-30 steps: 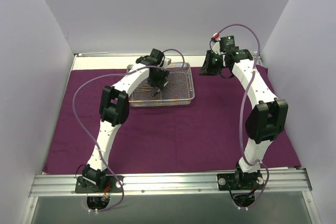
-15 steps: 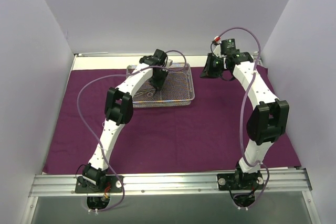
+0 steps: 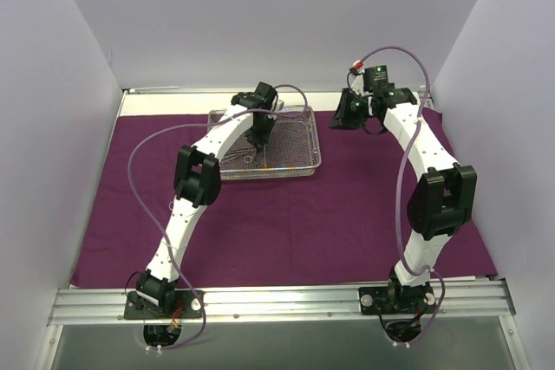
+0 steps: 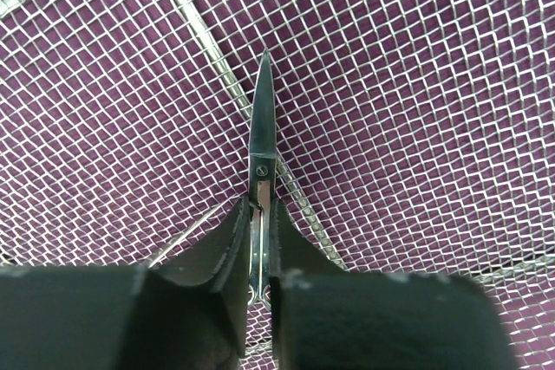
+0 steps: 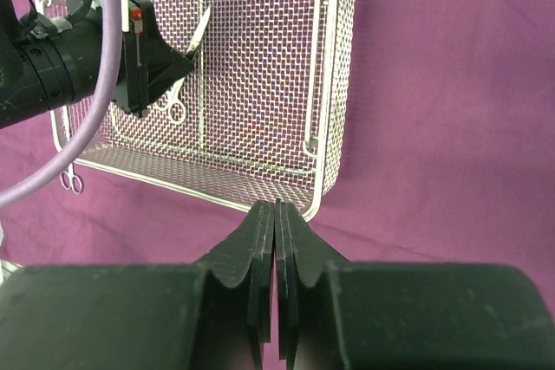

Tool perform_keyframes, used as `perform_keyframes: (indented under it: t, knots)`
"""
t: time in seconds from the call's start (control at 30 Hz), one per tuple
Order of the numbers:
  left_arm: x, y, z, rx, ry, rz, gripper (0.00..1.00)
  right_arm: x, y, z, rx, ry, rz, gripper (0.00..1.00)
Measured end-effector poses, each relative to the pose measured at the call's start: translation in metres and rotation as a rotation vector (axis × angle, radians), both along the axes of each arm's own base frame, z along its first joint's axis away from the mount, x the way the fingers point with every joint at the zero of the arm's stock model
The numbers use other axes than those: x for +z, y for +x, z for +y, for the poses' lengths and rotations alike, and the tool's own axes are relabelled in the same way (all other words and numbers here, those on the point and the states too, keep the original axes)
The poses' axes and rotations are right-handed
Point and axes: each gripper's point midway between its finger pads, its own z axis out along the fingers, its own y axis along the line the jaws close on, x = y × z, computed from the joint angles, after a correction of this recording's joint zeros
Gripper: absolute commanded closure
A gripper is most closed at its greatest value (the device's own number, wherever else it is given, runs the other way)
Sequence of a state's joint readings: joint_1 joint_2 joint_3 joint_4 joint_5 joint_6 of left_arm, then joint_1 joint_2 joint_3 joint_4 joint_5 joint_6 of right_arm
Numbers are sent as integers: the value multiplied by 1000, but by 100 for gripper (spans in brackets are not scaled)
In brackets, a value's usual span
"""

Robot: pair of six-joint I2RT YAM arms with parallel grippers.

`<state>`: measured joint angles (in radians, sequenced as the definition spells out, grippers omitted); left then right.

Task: Open and lay out the surgical kit
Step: Pick up the medical item from the container.

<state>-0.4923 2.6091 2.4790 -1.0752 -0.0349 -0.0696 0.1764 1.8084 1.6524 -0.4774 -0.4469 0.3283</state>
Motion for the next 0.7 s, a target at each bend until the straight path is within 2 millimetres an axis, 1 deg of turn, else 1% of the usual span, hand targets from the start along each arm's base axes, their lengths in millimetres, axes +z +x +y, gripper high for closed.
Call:
perform_keyframes:
  t: [0.13,0.23,0.33,0.43,0.5,0.6,0.7]
  knots:
    - [2,0,1,7,25,-13,98,0,0,1,-2,7,5,100]
    - [4,0,4,14,48,-20,98,0,0,1,-4,10,6,100]
    - [5,-2,13,27,85,-12,98,1,0,2,-3,11,4,100]
    - [9,-2,17,37,86,-12,98,2,1,4,2,12,-1,100]
    - [14,-1,16,41,69,-16,98,3,1,6,6,13,-4,100]
    - [32,-2,12,42,23,-28,98,3,0,12,19,13,-7,100]
    - [52,-4,5,35,-30,-43,98,-1,-1,24,44,13,-2,100]
